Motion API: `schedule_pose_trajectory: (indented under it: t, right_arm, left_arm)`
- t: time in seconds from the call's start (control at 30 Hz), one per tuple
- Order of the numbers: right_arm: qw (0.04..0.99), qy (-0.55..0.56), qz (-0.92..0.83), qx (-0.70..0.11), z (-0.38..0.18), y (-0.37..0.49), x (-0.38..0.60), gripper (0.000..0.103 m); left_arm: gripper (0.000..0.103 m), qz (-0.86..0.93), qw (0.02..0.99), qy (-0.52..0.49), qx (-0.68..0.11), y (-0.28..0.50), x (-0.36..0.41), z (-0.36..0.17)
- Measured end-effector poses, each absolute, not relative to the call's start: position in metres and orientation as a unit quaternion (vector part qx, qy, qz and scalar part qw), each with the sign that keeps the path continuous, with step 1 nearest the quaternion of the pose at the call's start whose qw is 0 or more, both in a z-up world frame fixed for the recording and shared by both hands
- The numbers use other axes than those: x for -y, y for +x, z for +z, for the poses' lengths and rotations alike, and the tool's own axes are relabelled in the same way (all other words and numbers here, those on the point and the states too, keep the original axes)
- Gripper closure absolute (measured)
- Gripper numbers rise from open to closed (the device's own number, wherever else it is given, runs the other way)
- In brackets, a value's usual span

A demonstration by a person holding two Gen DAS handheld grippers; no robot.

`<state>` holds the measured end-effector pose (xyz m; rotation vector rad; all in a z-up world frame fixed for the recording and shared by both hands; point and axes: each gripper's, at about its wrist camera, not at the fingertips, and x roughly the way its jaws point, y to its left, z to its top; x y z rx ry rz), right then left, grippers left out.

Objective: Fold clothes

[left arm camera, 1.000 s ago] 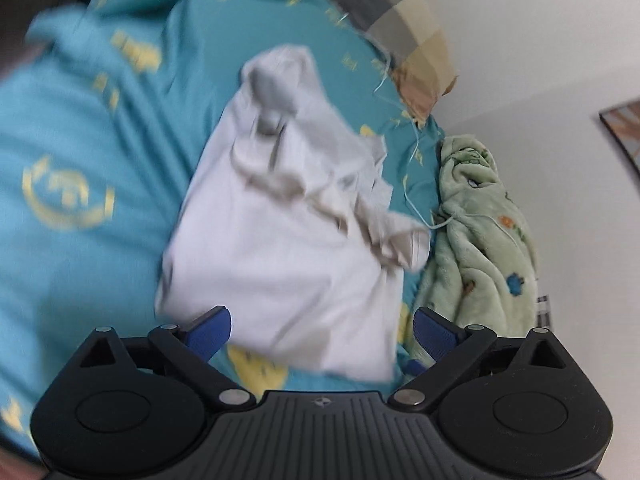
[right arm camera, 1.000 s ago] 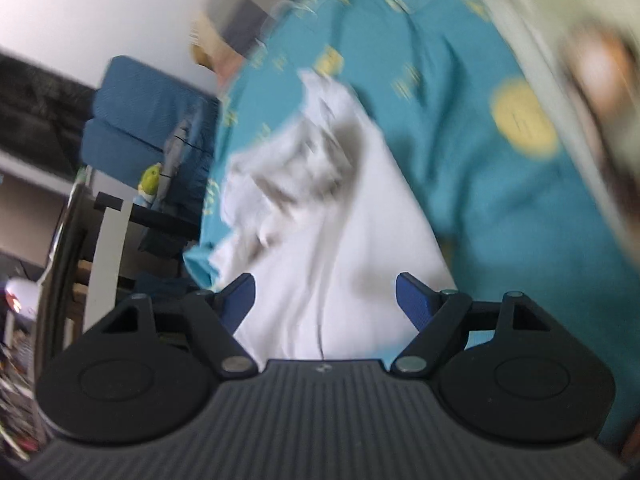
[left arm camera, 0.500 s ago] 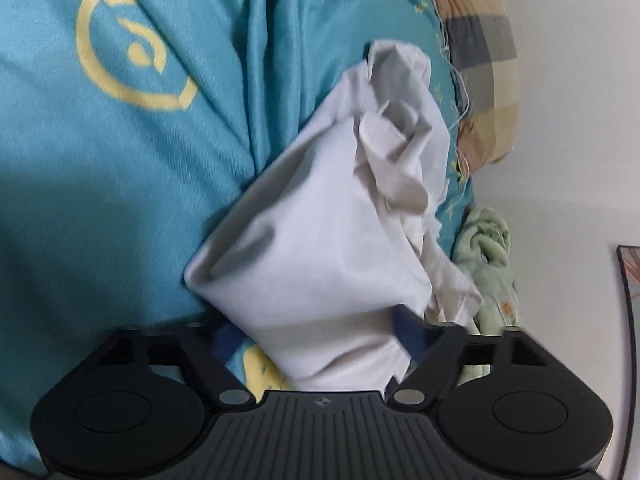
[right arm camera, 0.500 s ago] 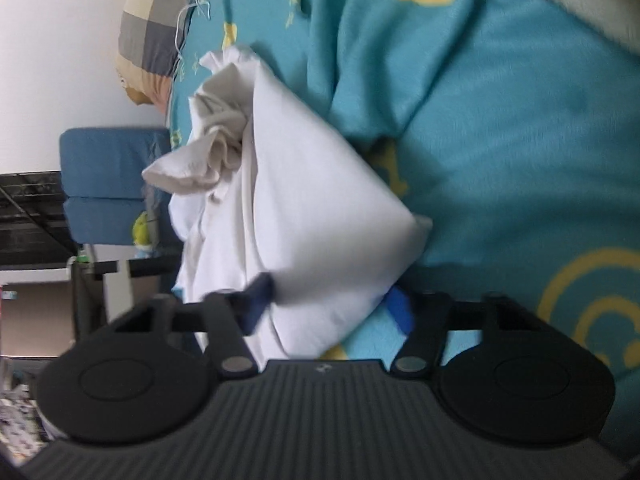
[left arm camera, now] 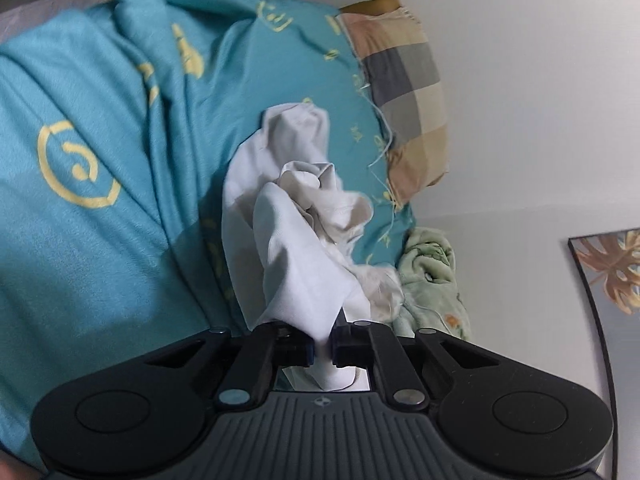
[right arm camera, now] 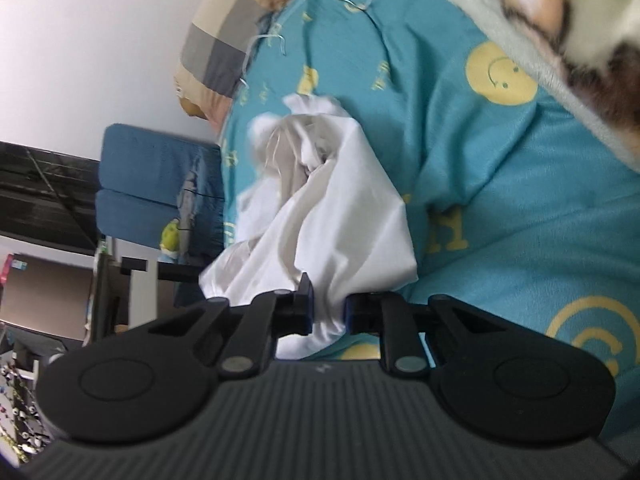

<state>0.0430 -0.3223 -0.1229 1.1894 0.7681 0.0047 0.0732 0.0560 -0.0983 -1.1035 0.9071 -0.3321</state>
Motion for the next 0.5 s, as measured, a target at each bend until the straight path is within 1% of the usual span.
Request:
schedule_pose_trajectory:
  t: [0.13,0.37,0.5]
  right_arm:
    - [0.759,0.553,-0.007,-0.343,-0.107,0.018,0.319,0.086]
    - [0.763,0.558,-0.013,-0.326,-0.084,-0.052,0.311,0.086]
    - [0.764,0.558,-0.017,-0.323,-0.082,-0.099,0.302,0.086]
  left_arm:
    - [0.096,-0.149,0.76,-0.478,-0.414,0.046,-0.052,-0.076]
    - [0.096,-0.146,0.755,-0.485,-0.415,-0.03,-0.067,-0.051]
    - [0.096,-0.147,0.752,-0.492,-0.414,-0.073,-0.076,-0.048]
